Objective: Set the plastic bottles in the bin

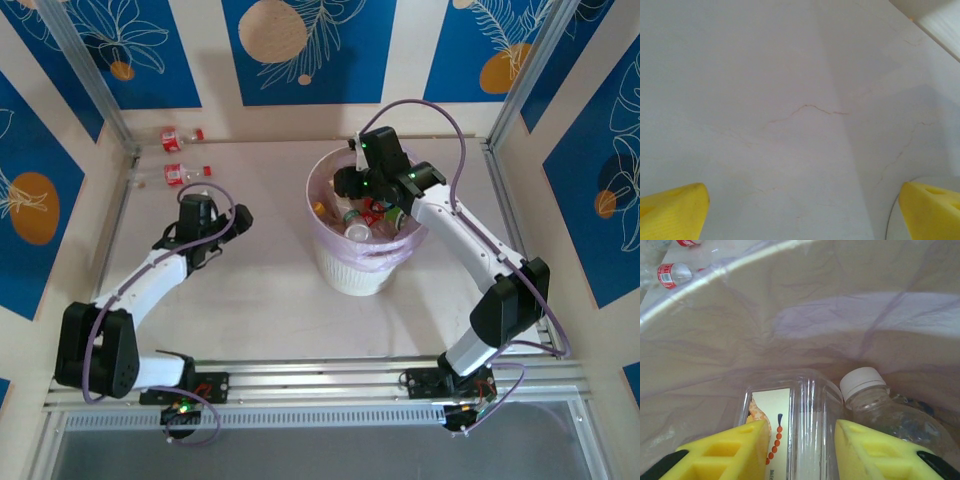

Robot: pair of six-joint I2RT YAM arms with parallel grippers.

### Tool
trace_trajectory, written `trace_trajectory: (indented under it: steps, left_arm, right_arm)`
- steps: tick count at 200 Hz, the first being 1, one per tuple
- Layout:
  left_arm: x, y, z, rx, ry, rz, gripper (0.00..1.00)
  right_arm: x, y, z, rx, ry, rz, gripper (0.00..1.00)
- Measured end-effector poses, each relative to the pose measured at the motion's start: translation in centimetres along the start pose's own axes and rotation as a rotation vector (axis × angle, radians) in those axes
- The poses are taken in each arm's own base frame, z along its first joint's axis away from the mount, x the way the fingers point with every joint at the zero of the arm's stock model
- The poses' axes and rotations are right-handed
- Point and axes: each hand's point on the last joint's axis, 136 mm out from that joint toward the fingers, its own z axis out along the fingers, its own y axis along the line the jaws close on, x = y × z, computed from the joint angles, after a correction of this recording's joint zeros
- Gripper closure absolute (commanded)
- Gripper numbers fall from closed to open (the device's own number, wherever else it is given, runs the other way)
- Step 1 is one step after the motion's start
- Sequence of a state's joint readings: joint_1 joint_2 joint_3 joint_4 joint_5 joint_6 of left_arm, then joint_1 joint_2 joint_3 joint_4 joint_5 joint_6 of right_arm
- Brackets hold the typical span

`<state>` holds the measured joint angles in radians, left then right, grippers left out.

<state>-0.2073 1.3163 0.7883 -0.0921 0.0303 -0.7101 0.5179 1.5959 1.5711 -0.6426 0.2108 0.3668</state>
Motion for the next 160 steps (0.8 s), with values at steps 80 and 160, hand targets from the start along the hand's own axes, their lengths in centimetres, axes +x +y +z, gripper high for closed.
trace_trajectory:
  steps: [80,160]
  left_arm:
    - [-5.9,1.7,0.9,-0.151,-0.062,-0.099,0.00]
    - [-16.3,6.7,8.7,-0.418,-0.208,-0.477,0.06]
  right_arm:
    - [-3.2,1.7,-3.9,-0.083,-0.110,-0.003,0.24]
    - [-3.1,0.4,-8.3,-0.156,-0.158,0.037,0.15]
